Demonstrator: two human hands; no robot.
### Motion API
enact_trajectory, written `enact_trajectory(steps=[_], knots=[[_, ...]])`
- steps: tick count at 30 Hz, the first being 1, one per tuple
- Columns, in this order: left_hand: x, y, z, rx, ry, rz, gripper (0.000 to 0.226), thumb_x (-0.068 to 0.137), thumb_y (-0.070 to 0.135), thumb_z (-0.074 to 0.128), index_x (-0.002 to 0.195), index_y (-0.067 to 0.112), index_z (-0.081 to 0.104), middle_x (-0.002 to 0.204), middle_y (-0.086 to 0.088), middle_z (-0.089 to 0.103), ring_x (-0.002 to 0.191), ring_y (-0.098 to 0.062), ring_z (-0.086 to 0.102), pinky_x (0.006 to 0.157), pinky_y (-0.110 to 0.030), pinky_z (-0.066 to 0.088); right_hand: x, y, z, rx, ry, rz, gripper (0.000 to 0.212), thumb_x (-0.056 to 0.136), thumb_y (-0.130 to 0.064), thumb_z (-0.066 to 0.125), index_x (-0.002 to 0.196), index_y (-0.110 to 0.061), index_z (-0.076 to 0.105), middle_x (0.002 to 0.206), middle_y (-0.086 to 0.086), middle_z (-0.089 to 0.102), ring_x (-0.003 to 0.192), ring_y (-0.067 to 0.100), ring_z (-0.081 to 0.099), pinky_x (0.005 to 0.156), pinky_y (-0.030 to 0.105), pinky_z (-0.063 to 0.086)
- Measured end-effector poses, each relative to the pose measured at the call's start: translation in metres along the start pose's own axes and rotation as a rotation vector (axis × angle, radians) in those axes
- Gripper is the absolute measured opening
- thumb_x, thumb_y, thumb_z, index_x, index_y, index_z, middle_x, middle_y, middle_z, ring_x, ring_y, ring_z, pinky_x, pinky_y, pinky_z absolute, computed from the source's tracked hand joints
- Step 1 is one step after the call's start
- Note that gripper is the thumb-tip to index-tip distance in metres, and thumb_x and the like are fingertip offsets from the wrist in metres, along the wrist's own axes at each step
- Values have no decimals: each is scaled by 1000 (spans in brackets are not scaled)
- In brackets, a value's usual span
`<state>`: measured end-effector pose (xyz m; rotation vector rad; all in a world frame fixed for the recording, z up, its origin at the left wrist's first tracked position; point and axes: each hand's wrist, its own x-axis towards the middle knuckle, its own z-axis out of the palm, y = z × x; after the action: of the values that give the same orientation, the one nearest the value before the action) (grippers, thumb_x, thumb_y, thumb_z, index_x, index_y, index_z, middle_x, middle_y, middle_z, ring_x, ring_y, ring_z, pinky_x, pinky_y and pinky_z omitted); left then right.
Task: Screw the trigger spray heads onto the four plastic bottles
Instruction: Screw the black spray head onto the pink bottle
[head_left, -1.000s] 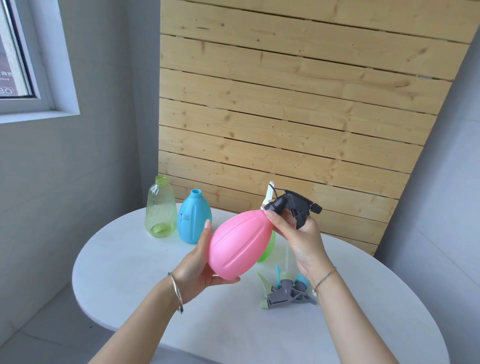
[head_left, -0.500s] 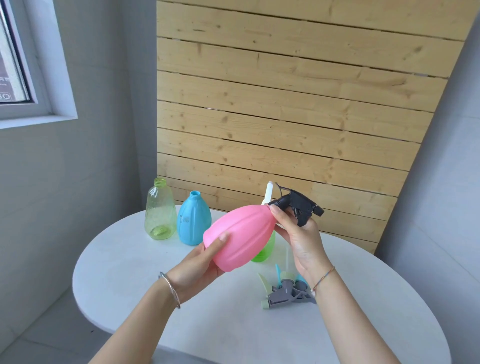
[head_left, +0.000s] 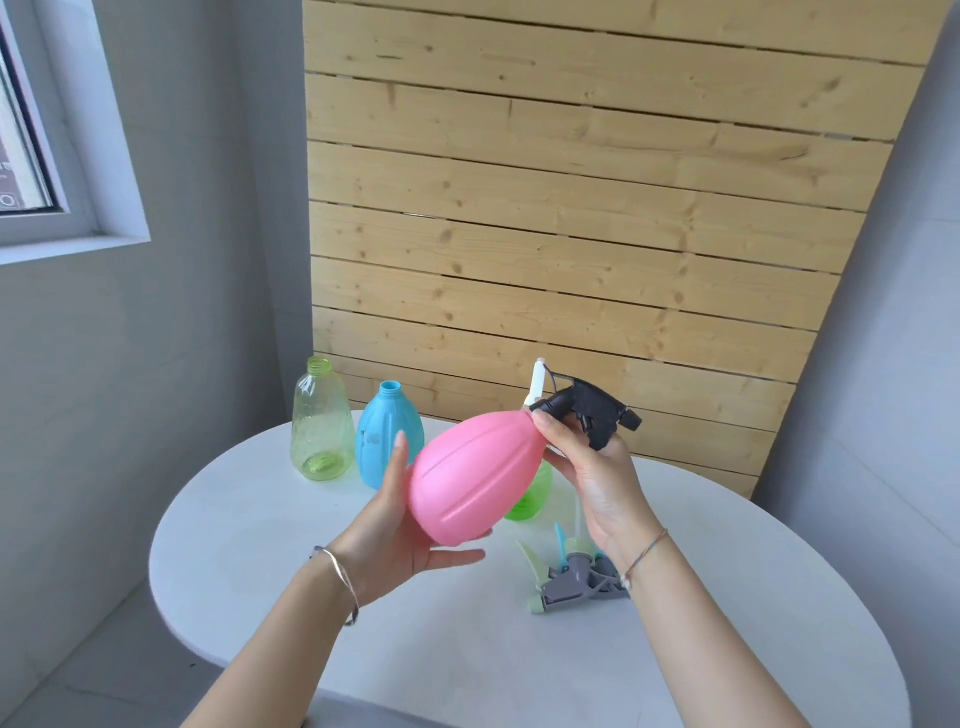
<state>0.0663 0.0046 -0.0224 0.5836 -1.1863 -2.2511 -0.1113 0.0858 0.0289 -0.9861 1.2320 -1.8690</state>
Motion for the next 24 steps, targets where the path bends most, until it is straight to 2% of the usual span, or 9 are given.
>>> enact_trajectory(steps=[2,4,6,9,11,13,16,19,24], knots=[[1,-2,0,26,27,23,58,67,68,55,112,32,64,107,-8,74,100,-31,69,72,-42,60,0,0,0,9,11,4,12,78,-12,71,90,-13,71,95,5,72,95,17,67,96,39,51],[1,0,0,34,43,125,70,66,56,71,126,25,54,114,-2,72,104,-20,68,77,-32,59,1,0,-2,49,30,19,13,80,-11,70,93,-12,69,101,9,71,100,19,65,97,39,51],[-2,2,2,22,11,152,82,59,50,82,128,19,51,117,-2,70,108,-18,66,81,-28,57,1,-1,-1,67,21,17,14,81,-9,69,94,-10,67,104,11,69,103,22,64,98,40,50],[-4,1,-1,-18,-25,-50,71,66,74,56,121,30,55,116,-10,70,107,-36,65,77,-45,58,0,-2,1,77,-12,-6,13,80,-7,68,93,-10,67,103,11,69,99,18,65,97,38,49],[-4,-1,-3,-14,-39,-128,73,66,79,47,120,31,57,115,-13,70,106,-41,64,71,-47,59,0,-3,2,77,-26,6,18,80,-8,68,98,-8,68,106,11,70,100,18,65,97,36,49],[-3,-1,-1,9,-26,-121,69,64,77,50,114,31,61,107,-13,72,99,-37,68,64,-41,61,-1,-4,1,82,-43,23,24,78,-10,69,102,-6,67,107,11,70,101,18,64,95,35,50],[-3,-1,5,35,39,8,58,63,69,58,109,34,61,100,-9,75,90,-29,71,63,-34,60,-2,-5,1,106,-47,20,30,70,-18,72,98,-8,68,107,10,71,101,17,65,94,34,50],[1,-2,6,37,73,105,54,65,61,66,112,35,60,112,-7,68,86,-25,72,65,-35,60,-2,-6,2,121,-24,-16,30,66,-21,73,94,-10,69,104,10,72,100,16,66,97,35,49],[-9,3,0,61,-96,48,62,53,50,85,109,29,68,111,-5,72,94,-25,70,75,-41,60,1,-11,-7,127,-164,28,33,65,-22,74,96,-13,71,98,1,75,100,13,67,83,24,54]])
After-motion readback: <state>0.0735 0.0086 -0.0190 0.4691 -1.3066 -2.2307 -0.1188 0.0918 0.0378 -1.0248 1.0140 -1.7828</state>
